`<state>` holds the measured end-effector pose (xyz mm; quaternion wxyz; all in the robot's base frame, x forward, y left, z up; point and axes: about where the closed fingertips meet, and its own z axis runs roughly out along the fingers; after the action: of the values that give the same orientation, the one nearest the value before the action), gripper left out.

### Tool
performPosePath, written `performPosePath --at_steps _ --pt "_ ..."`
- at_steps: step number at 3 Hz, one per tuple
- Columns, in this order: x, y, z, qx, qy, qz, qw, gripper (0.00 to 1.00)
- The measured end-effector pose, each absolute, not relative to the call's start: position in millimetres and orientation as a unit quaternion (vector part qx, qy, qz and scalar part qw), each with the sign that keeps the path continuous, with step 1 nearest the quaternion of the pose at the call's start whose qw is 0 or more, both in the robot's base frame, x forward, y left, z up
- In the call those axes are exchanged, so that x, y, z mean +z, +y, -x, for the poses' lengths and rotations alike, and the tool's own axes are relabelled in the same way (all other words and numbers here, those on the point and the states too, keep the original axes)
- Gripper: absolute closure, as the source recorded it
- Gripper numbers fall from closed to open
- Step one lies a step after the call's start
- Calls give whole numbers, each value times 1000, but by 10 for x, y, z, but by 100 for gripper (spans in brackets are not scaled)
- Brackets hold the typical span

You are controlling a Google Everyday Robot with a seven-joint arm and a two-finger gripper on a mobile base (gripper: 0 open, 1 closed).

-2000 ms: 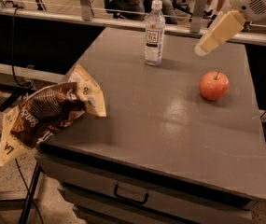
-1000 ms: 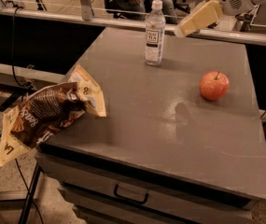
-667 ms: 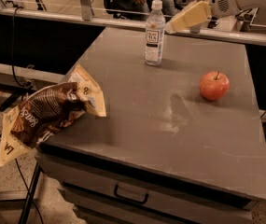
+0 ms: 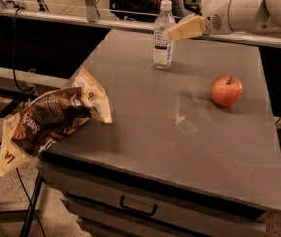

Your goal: Move blue plastic bottle near brown chip bag

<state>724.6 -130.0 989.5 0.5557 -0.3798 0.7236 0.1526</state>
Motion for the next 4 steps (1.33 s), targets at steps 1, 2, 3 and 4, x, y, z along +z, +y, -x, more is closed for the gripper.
performPosePath --at_steps 1,2,3,4 --pt "9728 -1216 -7368 167 723 360 566 0" --pt "9624 -1109 -7462 181 718 352 573 0" --pt "9582 -1092 -7526 185 715 347 578 0" --pt "9500 -1028 -7647 196 711 346 580 4"
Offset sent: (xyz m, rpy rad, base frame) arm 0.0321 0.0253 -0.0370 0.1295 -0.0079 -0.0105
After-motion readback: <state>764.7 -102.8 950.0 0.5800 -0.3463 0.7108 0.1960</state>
